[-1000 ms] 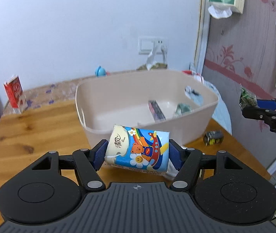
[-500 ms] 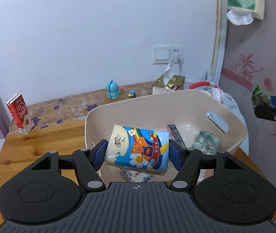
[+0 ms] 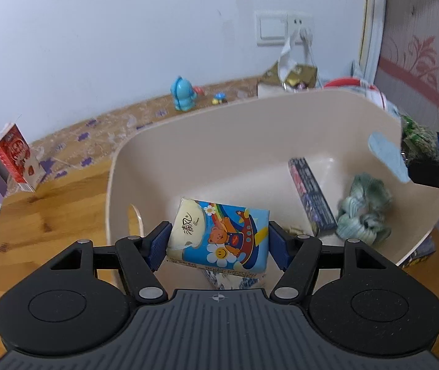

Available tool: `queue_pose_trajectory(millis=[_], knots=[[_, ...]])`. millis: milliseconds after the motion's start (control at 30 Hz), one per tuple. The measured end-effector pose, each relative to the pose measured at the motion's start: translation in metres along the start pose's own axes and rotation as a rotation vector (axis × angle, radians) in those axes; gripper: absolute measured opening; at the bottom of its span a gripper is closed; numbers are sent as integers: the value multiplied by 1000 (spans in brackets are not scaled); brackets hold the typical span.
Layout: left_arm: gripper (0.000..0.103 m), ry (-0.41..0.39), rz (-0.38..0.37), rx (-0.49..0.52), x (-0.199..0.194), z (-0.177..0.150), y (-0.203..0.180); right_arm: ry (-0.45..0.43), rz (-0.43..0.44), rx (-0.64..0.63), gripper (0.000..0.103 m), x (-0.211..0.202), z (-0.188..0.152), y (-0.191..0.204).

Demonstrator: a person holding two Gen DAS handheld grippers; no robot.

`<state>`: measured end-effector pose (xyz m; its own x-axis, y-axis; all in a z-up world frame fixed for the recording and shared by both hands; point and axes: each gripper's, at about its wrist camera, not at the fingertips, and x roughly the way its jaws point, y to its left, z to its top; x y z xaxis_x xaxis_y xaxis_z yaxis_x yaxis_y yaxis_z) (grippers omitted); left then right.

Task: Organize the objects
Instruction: 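Drop the tissue pack into the basket while right tool drops the snack bag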

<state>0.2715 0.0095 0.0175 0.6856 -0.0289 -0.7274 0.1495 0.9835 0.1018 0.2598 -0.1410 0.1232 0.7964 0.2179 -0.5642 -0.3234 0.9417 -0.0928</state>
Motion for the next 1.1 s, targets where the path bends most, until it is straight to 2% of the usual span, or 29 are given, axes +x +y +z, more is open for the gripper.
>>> queue_pose_trajectory(millis=[100, 200, 233, 300, 500, 667, 933, 1100], knots=[[68, 28, 1, -4, 6, -2, -1, 40, 12, -6, 44, 10, -2, 3], [70, 18, 2, -8, 3, -2, -3, 57, 15, -14, 45, 16, -4, 5], [75, 11, 3, -13, 1, -2, -2, 60, 17, -13, 54, 16, -4, 5], [81, -9, 6, -24, -6, -1, -2, 55, 13, -7, 57, 14, -3, 4], [84, -81, 11, -64, -35, -3, -1, 19, 6, 4, 64, -10, -3, -1], [85, -121, 12, -71, -59, -13, -8, 2, 0, -4, 75, -36, -10, -5], [85, -137, -17, -95, -88, -39, -21, 25, 2, 4, 86, -68, -37, -22], [85, -151, -15, -106, -97, -63, -38, 55, 12, 33, 88, -72, -59, -36]])
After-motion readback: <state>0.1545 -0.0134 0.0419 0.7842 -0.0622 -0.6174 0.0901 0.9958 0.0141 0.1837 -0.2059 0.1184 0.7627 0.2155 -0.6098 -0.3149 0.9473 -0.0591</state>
